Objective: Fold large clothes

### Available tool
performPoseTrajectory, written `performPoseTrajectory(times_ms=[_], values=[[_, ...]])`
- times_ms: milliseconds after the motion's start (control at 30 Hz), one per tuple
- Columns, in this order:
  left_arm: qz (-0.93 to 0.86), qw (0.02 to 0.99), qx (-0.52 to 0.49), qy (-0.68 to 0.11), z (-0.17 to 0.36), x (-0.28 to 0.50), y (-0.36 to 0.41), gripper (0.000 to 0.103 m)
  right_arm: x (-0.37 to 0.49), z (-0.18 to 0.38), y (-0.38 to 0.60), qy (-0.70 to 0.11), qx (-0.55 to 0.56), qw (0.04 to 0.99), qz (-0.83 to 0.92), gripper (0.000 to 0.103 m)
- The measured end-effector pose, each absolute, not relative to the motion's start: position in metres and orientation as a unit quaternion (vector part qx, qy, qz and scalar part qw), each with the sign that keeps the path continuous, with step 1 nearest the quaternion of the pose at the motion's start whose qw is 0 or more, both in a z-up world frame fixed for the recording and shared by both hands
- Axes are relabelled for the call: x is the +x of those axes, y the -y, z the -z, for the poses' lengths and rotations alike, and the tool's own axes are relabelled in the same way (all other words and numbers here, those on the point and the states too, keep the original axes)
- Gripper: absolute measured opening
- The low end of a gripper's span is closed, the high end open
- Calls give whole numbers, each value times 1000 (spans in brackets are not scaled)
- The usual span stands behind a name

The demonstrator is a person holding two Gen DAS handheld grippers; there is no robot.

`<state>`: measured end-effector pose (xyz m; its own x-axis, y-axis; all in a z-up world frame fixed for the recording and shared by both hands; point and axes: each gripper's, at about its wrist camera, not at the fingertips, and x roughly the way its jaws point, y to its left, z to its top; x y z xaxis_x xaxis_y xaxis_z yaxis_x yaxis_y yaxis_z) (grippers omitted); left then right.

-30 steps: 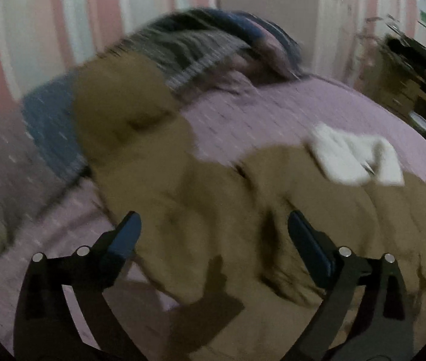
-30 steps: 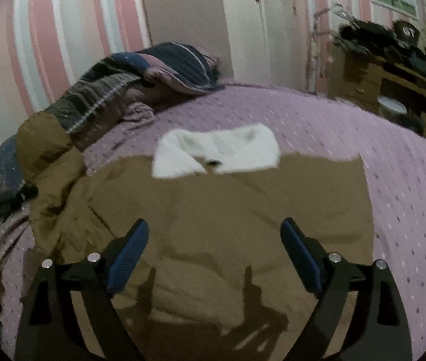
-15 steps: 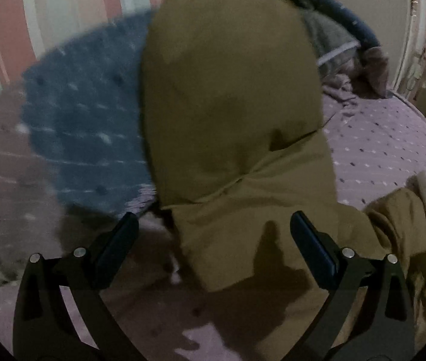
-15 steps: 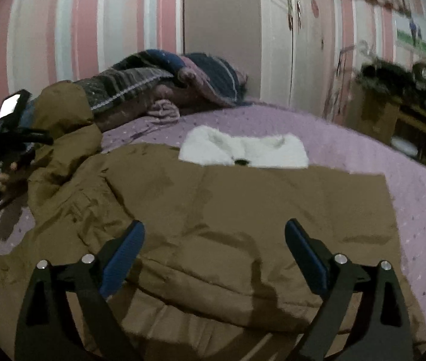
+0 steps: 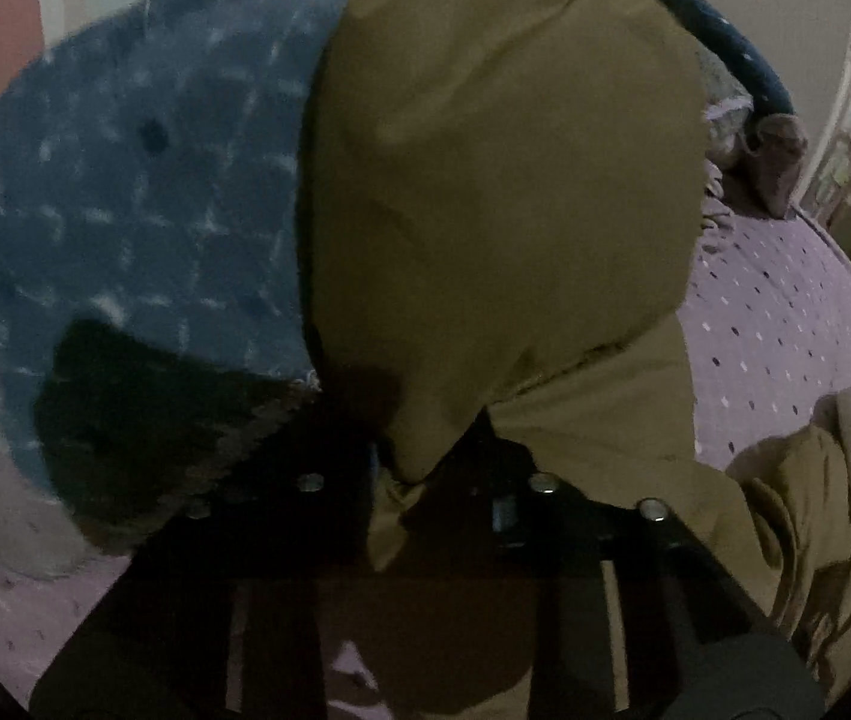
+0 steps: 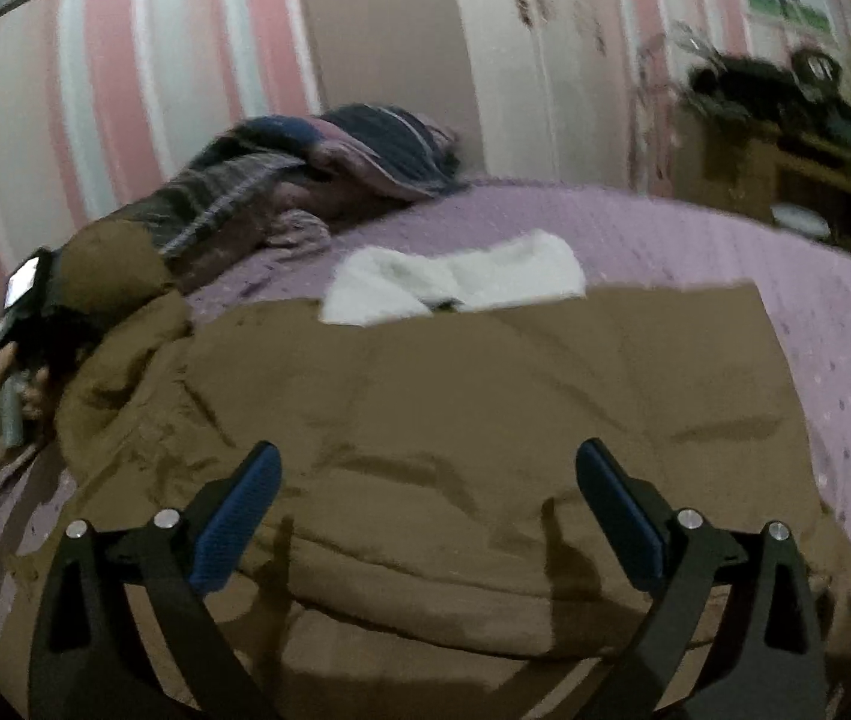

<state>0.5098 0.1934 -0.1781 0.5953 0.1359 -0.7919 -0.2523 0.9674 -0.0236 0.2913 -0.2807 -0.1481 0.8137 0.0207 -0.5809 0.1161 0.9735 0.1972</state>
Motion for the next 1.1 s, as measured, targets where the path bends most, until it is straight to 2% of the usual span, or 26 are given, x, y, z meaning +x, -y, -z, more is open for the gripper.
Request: performPoseTrajectory(times_ms=[67, 167, 467, 667, 800, 1100], values=[[-98, 893, -61, -434, 173, 504, -187, 14, 293, 153, 292, -310, 132, 940, 42, 99], [-82, 898, -50, -429, 162, 494, -172, 9, 294, 154, 302, -309, 131, 940, 65, 99], [-26, 916, -24, -399, 105, 423, -118, 4, 320, 157, 337, -337, 96, 928, 127, 99], [26, 917, 20, -397, 75, 377, -48, 3, 326, 162, 358, -340, 137, 923, 120, 99], [65, 906, 50, -414, 81, 355, 17, 3, 316, 154, 367, -324, 141, 927, 122, 99], [137, 883, 120, -432, 150, 318, 152, 3, 303, 156, 398, -321, 153, 923, 145, 99]])
